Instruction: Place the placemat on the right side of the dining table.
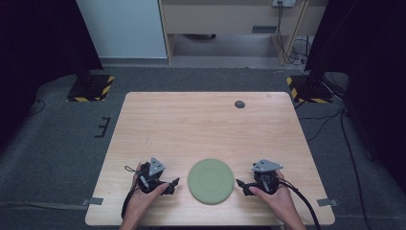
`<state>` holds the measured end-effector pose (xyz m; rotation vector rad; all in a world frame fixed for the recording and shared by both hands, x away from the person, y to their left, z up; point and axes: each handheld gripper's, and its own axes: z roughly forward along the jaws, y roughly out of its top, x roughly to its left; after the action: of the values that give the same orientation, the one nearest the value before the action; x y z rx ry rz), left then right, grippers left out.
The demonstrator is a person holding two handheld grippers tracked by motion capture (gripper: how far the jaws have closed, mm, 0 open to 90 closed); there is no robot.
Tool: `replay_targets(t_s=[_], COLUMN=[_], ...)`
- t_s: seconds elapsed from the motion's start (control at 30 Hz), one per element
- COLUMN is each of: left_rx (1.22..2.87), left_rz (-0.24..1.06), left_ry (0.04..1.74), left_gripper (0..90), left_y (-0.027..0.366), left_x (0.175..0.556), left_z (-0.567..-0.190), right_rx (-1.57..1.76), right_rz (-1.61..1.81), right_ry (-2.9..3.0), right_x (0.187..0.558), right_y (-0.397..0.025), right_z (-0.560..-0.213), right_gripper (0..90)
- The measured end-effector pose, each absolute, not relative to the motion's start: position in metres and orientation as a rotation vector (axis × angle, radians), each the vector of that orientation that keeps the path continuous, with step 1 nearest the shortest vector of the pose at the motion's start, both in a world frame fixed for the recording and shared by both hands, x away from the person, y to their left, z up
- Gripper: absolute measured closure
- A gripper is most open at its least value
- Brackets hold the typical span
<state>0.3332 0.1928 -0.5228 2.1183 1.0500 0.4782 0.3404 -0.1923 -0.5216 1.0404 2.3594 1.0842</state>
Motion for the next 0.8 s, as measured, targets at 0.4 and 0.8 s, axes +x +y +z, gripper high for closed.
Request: replay_targets(t_s=[0.4,0.8], left_rx=[2.171,2.153], left_rz=[0.461,0.478], left_ry=[0.988,0.993], left_gripper=[3.6,3.7], left_y=[0.169,0.162], left_x=[0.330,0.328], left_z=[-0.528,-0.529], right_rx=[0.987,0.962], right_rz=[1.053,1.035], right_ry=[2.403,2.416], right_x=[0.337,0.335], right_y=[-0.182,-0.175], right_z=[-0.525,-0.526], right_gripper=[8.5,8.8])
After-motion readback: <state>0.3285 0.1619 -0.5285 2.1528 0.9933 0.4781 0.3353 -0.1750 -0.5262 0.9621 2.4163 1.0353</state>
